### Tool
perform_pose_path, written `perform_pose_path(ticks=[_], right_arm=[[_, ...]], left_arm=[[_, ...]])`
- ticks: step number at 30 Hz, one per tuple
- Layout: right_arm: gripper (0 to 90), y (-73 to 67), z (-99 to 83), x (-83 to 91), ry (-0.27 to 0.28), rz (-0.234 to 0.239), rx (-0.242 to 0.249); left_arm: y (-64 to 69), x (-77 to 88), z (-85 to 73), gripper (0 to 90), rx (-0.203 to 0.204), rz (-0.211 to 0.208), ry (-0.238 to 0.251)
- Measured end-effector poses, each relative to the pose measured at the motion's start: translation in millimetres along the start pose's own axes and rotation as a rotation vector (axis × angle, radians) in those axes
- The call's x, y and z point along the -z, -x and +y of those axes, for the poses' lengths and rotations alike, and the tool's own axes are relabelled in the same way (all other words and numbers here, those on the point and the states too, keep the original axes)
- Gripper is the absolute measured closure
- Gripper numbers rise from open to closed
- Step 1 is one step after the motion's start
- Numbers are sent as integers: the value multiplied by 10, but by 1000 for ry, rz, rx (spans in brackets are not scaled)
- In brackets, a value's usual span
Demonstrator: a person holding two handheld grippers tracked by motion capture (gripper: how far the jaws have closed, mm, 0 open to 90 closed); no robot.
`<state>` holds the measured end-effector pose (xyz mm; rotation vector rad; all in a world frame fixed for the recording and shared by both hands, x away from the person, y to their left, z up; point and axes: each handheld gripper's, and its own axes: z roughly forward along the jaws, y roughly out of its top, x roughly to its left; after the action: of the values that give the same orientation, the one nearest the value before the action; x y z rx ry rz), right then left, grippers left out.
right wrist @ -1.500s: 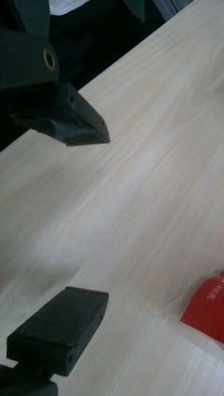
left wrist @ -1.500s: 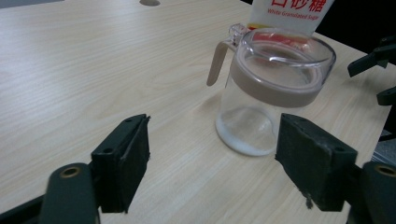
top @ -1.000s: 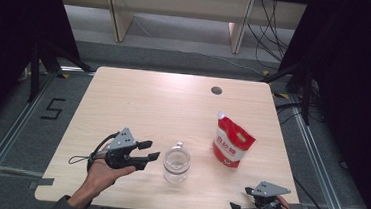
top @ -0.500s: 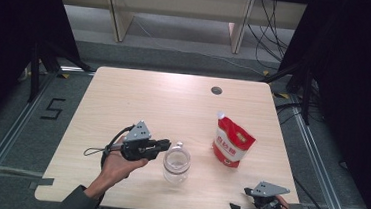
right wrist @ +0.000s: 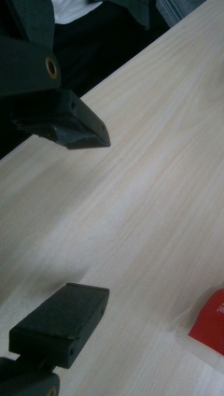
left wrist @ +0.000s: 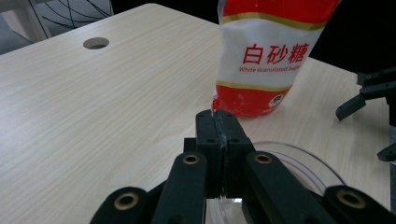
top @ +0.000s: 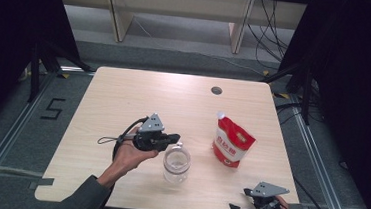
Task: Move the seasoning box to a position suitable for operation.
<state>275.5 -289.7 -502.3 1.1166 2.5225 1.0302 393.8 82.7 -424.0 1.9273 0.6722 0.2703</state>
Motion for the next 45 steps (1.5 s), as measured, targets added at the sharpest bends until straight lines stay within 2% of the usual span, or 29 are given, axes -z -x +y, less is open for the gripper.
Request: perform_pose_path(ticks=[1, 5, 6, 7, 9, 11, 12, 15, 17, 19, 21, 22, 23, 24, 25, 27, 29, 31, 33, 37, 38, 40, 42, 45], right_arm=[[234, -5, 0, 2, -3, -2, -6], [234, -11, -4, -17, 19, -3, -12], [234, -11, -4, -17, 18, -3, -12], [234, -11, -4, -17, 18, -3, -12], [234, -8, 2, -2, -4, -3, -5], [234, -3, 3, -10, 0, -4, 6], [235, -3, 3, -10, 0, -3, 7], [235, -3, 2, -8, -2, -5, 4], [235, -2, 2, -9, -2, -3, 5], [235, -3, 3, -8, 0, -2, 6], [235, -8, 2, -2, -4, -2, -4], [235, -8, -8, -25, 26, 1, -15], [235, -8, -8, -25, 26, 1, -15], [235, 0, 2, -2, -7, 5, -6], [235, -4, 2, -5, -4, 8, -8], [235, 0, 4, -6, 1, 0, 5], [235, -7, 2, -2, -2, 0, -4], [235, -12, -10, -32, 36, 4, -17], [235, -4, 2, -3, -2, 2, -3], [235, -10, 1, -3, -4, 4, -3], [236, -14, -5, -18, 17, 1, -9], [235, -13, -5, -18, 18, 1, -9], [236, -11, -2, -12, 5, -1, -6], [237, -12, 3, -6, -4, 2, -1]], left_arm=[[-14, -5, 4, 892, -7, -6, 1], [-43, -52, 14, 894, 8, -22, -3], [-52, -75, 18, 895, 0, -29, -5], [-45, -83, 23, 895, 3, -22, -15], [-46, -119, 38, 895, -1, -39, -25], [-33, -160, 51, 896, -17, -52, -37], [-24, -196, 68, 896, -39, -62, -51], [-16, -225, 86, 897, -46, -58, -66], [-32, -264, 102, 897, -47, -69, -72], [-35, -300, 106, 897, -36, -76, -84], [-63, -326, 109, 896, -68, -85, -106], [-59, -351, 96, 896, -51, -79, -122], [-59, -351, 96, 896, -51, -79, -122], [-68, -362, 93, 896, -49, -84, -123], [-67, -360, 95, 896, -44, -77, -128], [-90, -367, 100, 895, -46, -89, -131], [-84, -352, 107, 895, -55, -72, -145], [-92, -338, 109, 894, -61, -76, -150], [-106, -310, 107, 893, -45, -69, -166], [-155, -232, 79, 893, -41, -59, -171], [-178, -182, 44, 892, -22, -66, -164], [-192, -142, 27, 892, -25, -61, -165], [-202, -94, -4, 892, -9, -61, -160], [-215, -13, -51, 891, -10, -55, -154]])
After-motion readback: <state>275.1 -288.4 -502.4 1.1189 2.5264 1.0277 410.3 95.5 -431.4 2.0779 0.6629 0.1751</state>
